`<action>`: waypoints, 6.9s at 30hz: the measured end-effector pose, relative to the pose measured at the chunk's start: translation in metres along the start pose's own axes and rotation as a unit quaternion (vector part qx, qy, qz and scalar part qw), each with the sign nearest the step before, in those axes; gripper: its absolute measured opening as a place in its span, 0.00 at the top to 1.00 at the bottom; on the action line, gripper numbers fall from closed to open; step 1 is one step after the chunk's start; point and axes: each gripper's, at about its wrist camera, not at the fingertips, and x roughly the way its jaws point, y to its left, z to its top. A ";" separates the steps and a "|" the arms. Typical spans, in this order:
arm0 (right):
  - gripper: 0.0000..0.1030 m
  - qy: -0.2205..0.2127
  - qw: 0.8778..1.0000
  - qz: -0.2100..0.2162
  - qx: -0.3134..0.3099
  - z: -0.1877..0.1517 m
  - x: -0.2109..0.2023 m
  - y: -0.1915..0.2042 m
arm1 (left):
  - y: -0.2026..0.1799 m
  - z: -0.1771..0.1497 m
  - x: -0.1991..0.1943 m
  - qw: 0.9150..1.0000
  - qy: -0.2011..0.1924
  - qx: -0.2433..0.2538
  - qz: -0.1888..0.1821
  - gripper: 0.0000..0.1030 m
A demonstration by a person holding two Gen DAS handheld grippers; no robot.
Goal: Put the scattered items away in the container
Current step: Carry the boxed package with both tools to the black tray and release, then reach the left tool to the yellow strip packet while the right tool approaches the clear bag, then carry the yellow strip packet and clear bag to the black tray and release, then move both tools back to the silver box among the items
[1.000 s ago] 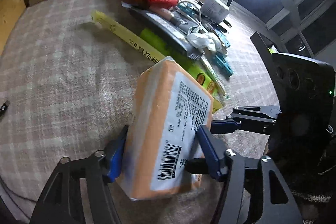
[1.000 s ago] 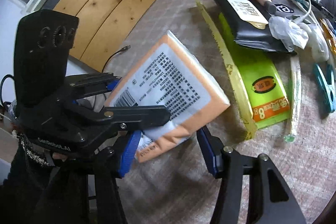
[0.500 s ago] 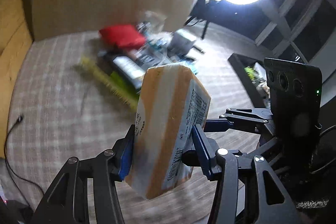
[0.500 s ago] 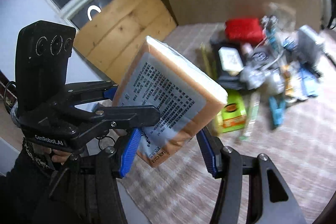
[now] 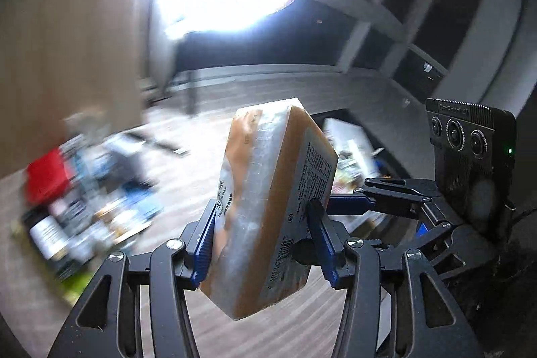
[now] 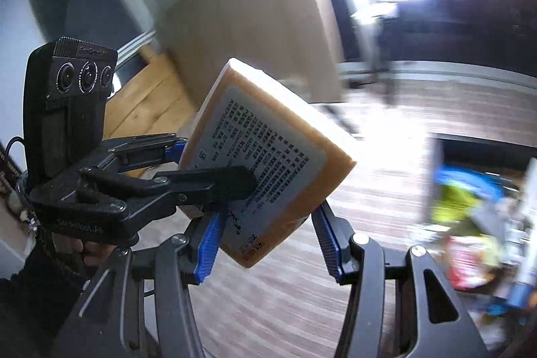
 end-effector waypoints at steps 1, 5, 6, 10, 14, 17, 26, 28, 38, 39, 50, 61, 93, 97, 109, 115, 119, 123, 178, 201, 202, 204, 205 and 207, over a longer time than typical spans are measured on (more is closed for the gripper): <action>0.51 -0.004 1.000 -0.014 0.007 -0.003 -0.015 -0.019 | -0.016 0.008 0.016 1.000 0.001 0.007 -0.011 0.52; 0.51 -0.010 0.998 -0.060 0.033 -0.012 -0.060 -0.080 | -0.071 0.032 0.075 0.998 0.011 0.028 -0.049 0.52; 0.51 -0.011 0.996 -0.073 0.041 -0.015 -0.071 -0.097 | -0.083 0.037 0.089 0.998 0.014 0.031 -0.057 0.52; 0.51 -0.013 0.991 -0.112 0.067 -0.019 -0.102 -0.146 | -0.125 0.056 0.136 0.996 0.025 0.037 -0.079 0.52; 0.52 -0.015 0.988 -0.134 0.078 -0.019 -0.121 -0.180 | -0.153 0.071 0.165 0.996 0.030 0.038 -0.078 0.50; 0.46 -0.011 0.982 -0.177 0.070 -0.018 -0.127 -0.195 | -0.167 0.079 0.178 0.999 0.024 0.046 -0.014 0.31; 0.41 -0.044 0.978 -0.180 0.094 -0.016 -0.144 -0.218 | -0.169 0.076 0.172 0.998 0.014 0.055 0.035 0.27; 0.41 -0.047 0.979 -0.172 0.096 -0.016 -0.145 -0.215 | -0.171 0.074 0.168 0.998 0.011 0.053 0.045 0.27; 0.41 -0.059 0.989 -0.115 0.077 -0.003 -0.117 -0.181 | -0.143 0.044 0.130 0.994 0.003 0.029 0.108 0.28; 0.41 -0.060 0.989 -0.109 0.073 0.000 -0.113 -0.175 | -0.137 0.041 0.124 0.993 0.000 0.022 0.113 0.28; 0.41 -0.075 0.991 -0.096 0.056 0.015 -0.082 -0.110 | -0.034 -0.021 0.025 0.981 -0.026 -0.054 0.185 0.28; 0.41 -0.049 0.996 -0.078 0.017 0.034 -0.021 -0.023 | 0.078 -0.090 -0.072 0.961 -0.032 -0.108 0.251 0.38; 0.57 0.195 0.956 0.054 -0.212 0.043 0.289 0.116 | 0.254 -0.153 -0.027 0.919 0.035 -0.298 0.256 0.57; 0.57 0.203 0.950 0.040 -0.235 0.040 0.303 0.120 | 0.261 -0.155 -0.021 0.917 0.044 -0.300 0.258 0.57; 0.65 0.218 0.947 0.060 -0.226 0.038 0.319 0.118 | 0.281 -0.158 -0.027 0.914 0.037 -0.320 0.248 0.78; 0.65 0.220 0.944 0.056 -0.239 0.036 0.323 0.125 | 0.297 -0.150 -0.027 0.905 0.039 -0.336 0.260 0.78; 0.66 0.211 0.946 0.065 -0.237 0.035 0.322 0.130 | 0.305 -0.153 -0.023 0.903 0.047 -0.334 0.267 0.85; 0.67 0.210 0.950 0.073 -0.219 0.035 0.317 0.125 | 0.304 -0.156 -0.026 0.902 0.042 -0.336 0.267 0.88; 0.67 -0.017 0.951 -0.284 0.118 -0.047 -0.164 -0.200 | -0.165 0.033 0.148 0.999 0.014 -0.004 -0.029 0.89; 0.29 -0.035 0.970 -0.236 0.050 0.004 -0.096 -0.168 | -0.083 0.020 0.121 0.992 0.001 -0.065 0.106 0.50; 0.29 -0.033 0.972 -0.227 0.042 0.010 -0.086 -0.162 | -0.071 0.016 0.116 0.991 0.000 -0.076 0.115 0.50; 0.29 -0.028 0.976 -0.215 0.029 0.017 -0.070 -0.151 | -0.045 0.008 0.104 0.986 -0.003 -0.100 0.134 0.51; 0.29 -0.025 0.978 -0.208 0.020 0.022 -0.059 -0.144 | -0.032 0.003 0.097 0.984 -0.004 -0.110 0.143 0.52; 0.29 -0.020 0.981 -0.195 0.007 0.030 -0.041 -0.131 | -0.007 -0.007 0.082 0.978 -0.006 -0.132 0.161 0.53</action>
